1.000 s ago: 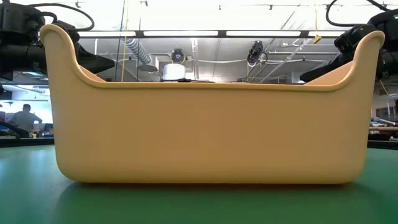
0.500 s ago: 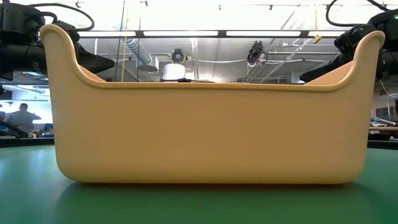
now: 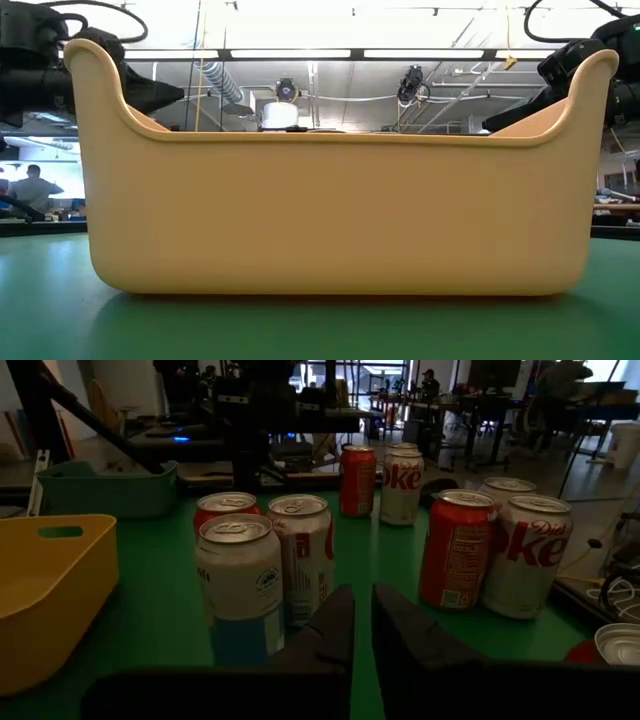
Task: Sort soda cans
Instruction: Adjust the blue bin on the table
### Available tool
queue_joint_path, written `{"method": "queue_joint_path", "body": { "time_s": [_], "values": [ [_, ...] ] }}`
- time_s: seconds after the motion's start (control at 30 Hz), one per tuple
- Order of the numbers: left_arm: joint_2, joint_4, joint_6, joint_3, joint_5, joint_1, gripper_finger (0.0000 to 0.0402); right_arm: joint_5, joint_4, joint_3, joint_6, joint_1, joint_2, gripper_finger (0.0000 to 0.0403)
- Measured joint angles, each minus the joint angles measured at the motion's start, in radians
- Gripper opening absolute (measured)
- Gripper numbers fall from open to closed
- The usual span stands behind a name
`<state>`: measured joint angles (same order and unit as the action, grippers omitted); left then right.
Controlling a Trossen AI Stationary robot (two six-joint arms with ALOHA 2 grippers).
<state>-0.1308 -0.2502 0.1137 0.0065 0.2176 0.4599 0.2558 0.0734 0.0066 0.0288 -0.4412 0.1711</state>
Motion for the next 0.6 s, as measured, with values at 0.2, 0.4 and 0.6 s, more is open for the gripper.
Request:
{"method": "queue_joint_path", "body": {
  "time_s": [0.2, 0.4, 0.6],
  "values": [
    [0.000, -0.092, 0.000, 0.000, 0.000, 0.000, 0.0012, 0.000, 0.000, 0.000, 0.000, 0.000, 0.000, 0.0032],
    [0.000, -0.151, 0.000, 0.000, 0.000, 0.000, 0.0012, 0.000, 0.080, 0.000, 0.000, 0.000, 0.000, 0.0027],
    [0.000, -0.149, 0.000, 0.000, 0.000, 0.000, 0.0012, 0.000, 0.272, 0.000, -0.010, 0.000, 0.000, 0.0029]
  ]
}}
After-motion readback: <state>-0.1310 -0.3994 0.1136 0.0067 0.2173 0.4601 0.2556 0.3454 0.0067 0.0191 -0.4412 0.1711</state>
